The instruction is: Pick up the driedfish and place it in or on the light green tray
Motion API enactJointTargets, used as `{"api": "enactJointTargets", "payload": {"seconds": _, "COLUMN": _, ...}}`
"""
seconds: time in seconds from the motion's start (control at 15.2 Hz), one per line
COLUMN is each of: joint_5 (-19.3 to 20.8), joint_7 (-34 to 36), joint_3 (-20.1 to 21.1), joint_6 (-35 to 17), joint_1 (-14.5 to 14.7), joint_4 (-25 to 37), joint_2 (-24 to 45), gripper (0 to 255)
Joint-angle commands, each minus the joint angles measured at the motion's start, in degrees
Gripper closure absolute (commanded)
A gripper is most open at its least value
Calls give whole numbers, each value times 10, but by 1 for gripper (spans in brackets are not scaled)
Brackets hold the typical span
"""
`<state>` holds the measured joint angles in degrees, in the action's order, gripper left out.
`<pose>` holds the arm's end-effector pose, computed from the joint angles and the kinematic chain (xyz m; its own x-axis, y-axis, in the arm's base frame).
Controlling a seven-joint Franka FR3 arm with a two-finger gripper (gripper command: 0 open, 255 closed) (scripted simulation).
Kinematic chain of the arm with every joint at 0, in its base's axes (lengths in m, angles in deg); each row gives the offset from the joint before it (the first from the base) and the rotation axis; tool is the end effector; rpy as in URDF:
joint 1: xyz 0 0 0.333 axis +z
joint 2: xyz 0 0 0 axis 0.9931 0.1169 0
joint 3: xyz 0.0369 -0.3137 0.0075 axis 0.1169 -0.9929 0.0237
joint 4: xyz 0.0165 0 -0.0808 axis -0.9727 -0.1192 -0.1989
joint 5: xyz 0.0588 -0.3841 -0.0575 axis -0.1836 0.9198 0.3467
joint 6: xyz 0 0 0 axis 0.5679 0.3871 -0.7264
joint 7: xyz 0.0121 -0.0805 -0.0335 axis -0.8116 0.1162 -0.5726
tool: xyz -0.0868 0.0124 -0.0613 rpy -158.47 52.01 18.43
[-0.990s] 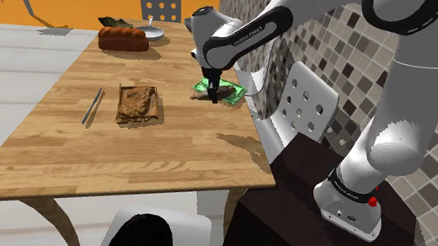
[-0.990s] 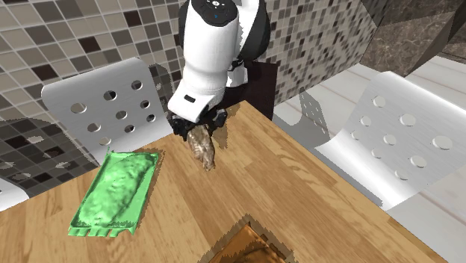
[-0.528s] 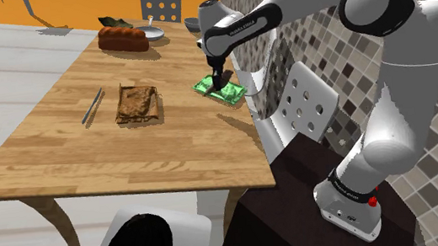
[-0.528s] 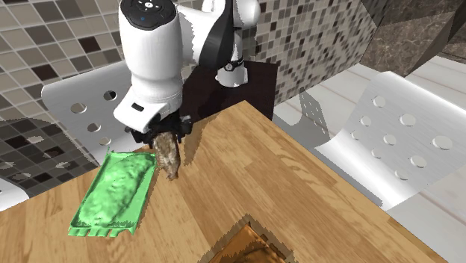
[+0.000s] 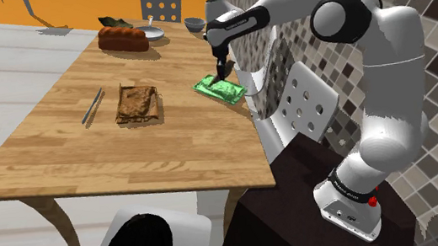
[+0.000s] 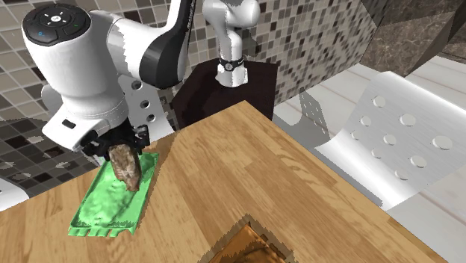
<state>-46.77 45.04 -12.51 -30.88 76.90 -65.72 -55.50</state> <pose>0.6888 -0.1031 0.3157 0.8213 0.5342 -0.2001 0.5658 -0.8076 0.1662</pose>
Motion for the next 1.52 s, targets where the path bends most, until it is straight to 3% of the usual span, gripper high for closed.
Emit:
{"api": "enactJointTargets", "payload": {"seconds": 0.0, "joint_5": -4, "joint_7": -23, "joint_3": -4, "joint_6": 15, "joint_1": -14, "joint_4": 51, "joint_2": 31, "gripper": 255}}
{"api": "enactJointTargets", "payload": {"seconds": 0.2, "joint_5": -12, "joint_7": -58, "joint_3": -8, "joint_6": 46, "joint_1": -34, "joint_4": 148, "joint_2": 89, "gripper": 255}}
{"api": "enactJointTargets", "payload": {"seconds": 1.06, "joint_5": -6, "joint_7": -40, "joint_3": -10, "joint_6": -24, "joint_1": -35, "joint_4": 125, "joint_2": 137, "gripper": 255}}
{"api": "enactJointTargets", "payload": {"seconds": 1.45, "joint_5": -6, "joint_7": -40, "joint_3": -10, "joint_6": -24, "joint_1": -35, "joint_4": 125, "joint_2": 137, "gripper": 255}}
